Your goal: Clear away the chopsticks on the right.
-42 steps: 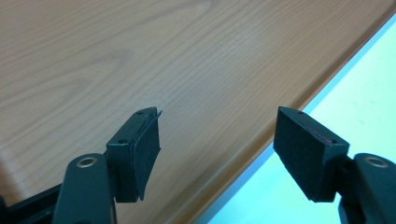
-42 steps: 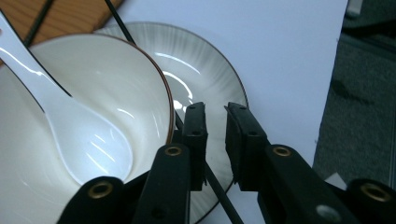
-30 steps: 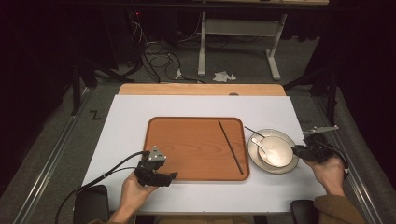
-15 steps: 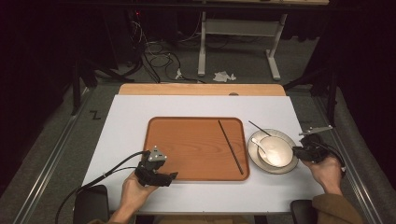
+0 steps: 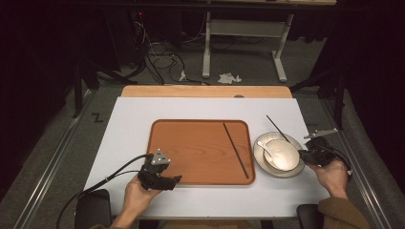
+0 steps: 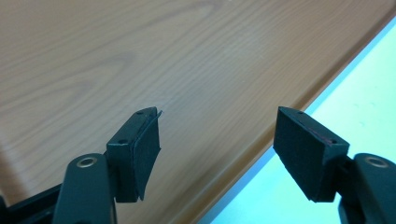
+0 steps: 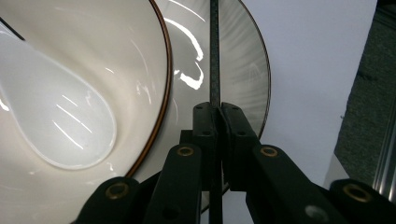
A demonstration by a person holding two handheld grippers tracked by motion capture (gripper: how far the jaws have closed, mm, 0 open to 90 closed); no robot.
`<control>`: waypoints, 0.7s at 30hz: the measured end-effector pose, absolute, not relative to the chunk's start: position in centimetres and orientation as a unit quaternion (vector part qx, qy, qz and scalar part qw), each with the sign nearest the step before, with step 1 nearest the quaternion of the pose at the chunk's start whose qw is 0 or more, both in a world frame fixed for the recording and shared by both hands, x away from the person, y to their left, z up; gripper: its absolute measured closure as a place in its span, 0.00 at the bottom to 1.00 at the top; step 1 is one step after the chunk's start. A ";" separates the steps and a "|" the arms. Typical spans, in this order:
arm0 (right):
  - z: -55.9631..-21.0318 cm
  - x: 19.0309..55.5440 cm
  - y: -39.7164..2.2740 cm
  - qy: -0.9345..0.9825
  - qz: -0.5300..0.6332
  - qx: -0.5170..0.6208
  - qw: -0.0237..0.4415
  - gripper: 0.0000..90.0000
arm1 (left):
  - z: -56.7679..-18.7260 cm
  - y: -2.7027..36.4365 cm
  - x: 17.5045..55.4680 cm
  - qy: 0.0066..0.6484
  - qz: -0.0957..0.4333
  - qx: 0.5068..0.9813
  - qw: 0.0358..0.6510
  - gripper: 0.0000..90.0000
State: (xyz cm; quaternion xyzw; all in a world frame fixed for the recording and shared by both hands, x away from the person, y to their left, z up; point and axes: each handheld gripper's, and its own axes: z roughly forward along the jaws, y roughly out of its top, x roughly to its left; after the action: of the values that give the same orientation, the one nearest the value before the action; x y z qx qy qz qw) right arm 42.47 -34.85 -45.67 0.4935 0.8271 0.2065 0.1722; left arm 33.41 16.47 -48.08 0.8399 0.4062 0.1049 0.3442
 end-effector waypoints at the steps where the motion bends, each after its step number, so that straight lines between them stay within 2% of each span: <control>1: -45.6 42.5 -34.8 0.825 0.213 0.494 0.173 0.96 | -48.1 16.5 33.5 0.409 0.104 0.839 0.345 0.35; 9: -44.6 41.8 -35.9 0.805 0.250 0.503 0.191 0.96 | -48.3 16.3 34.2 0.410 0.098 0.840 0.342 0.35; 21: -42.3 40.6 -34.5 0.800 0.297 0.477 0.212 0.96 | -48.3 16.3 34.5 0.413 0.094 0.839 0.341 0.35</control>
State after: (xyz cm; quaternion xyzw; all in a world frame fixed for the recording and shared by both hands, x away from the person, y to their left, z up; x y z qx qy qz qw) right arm 40.61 -34.47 -42.28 0.4769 0.7997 0.2966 0.2124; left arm 34.53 16.35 -48.33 0.8393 0.4132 0.0943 0.3406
